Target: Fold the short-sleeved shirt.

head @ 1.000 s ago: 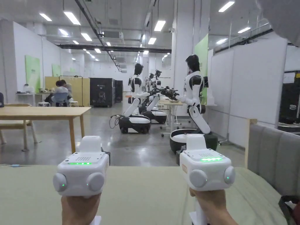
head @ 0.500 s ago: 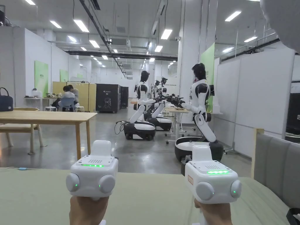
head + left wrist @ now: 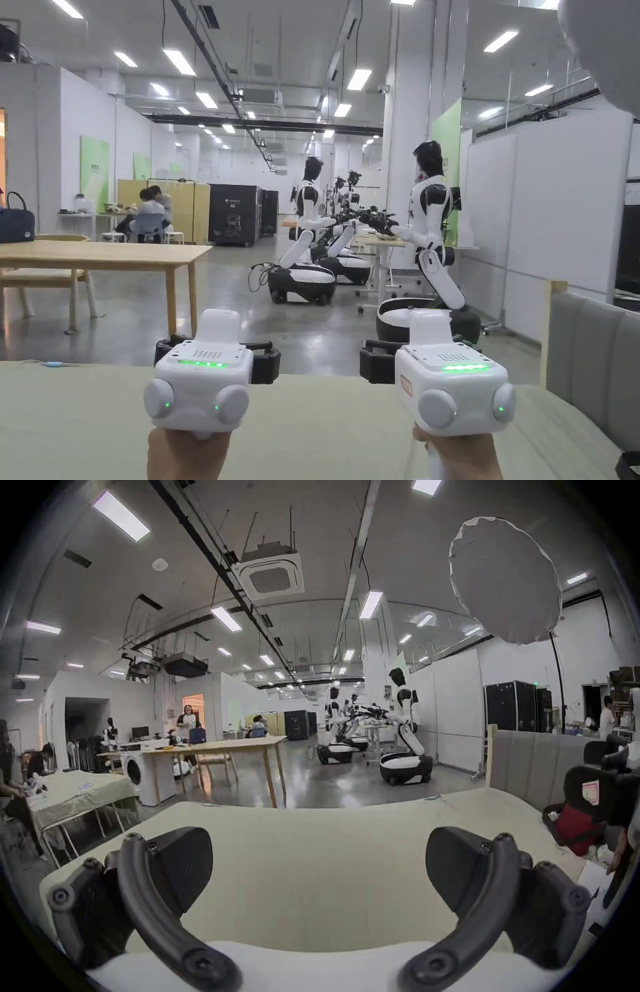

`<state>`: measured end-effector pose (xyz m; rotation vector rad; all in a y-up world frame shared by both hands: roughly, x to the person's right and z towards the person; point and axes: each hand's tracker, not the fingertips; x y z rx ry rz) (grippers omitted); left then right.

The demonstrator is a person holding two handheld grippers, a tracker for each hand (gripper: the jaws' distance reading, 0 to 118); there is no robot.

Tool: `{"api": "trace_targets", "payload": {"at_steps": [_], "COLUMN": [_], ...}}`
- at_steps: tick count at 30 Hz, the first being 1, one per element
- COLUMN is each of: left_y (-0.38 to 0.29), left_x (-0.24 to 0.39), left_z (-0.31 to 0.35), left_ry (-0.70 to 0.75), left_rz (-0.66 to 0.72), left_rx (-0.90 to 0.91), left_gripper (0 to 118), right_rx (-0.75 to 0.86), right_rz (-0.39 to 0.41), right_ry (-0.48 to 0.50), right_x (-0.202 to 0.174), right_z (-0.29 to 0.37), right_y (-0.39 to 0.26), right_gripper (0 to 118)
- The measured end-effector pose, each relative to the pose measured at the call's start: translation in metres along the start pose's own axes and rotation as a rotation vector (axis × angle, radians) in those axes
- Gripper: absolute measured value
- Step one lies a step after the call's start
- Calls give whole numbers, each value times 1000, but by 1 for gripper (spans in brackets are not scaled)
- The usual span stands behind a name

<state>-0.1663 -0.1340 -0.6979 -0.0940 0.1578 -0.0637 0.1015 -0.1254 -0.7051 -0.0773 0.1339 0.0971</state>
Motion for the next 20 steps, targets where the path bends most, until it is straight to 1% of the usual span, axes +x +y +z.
{"api": "trace_targets", "payload": {"at_steps": [1, 5, 8, 9, 11, 12, 13, 14, 15, 16, 19, 20], "left_y": [2, 7, 10, 11, 12, 11, 12, 11, 11, 15, 14, 6], "left_x": [-3, -9, -12, -13, -12, -12, -12, -13, -13, -13, -13, -12], "left_z": [-3, 0, 3, 2, 1, 1, 1, 1, 2, 4, 5, 4], "left_ry": [-8, -20, -29, -27, -19, -16, -15, -20, -29, -22, -21, -27], "left_rz": [9, 58, 85, 82, 62, 58, 58, 64, 75, 46, 47, 76], "left_rx": [-4, -14, -5, 1, 2, -14, -18, -20, -16, 70, 64, -50], "left_gripper": [118, 118, 118, 118, 118, 118, 118, 118, 118, 118, 118, 118], "right_rx": [-26, 9, 36, 23, -6, -37, -46, -17, 25, 27, -2, -34], "right_rz": [-2, -33, -38, -39, -49, -47, -29, -7, -4, 0, -44, -58], "right_ry": [-7, 13, -52, -79, -91, -120, -156, -195, -206, -187, -178, -157], "right_x": [-1, -2, -5, -6, -5, -6, -8, -10, -10, -9, -5, -3], "right_z": [0, 6, 15, 15, 16, 15, 14, 14, 15, 15, 16, 17], "right_y": [2, 4, 3, 5, 7, 8, 8, 7, 4, 3, 9, 11], "right_gripper": [118, 118, 118, 118, 118, 118, 118, 118, 118, 118, 118, 118]}}
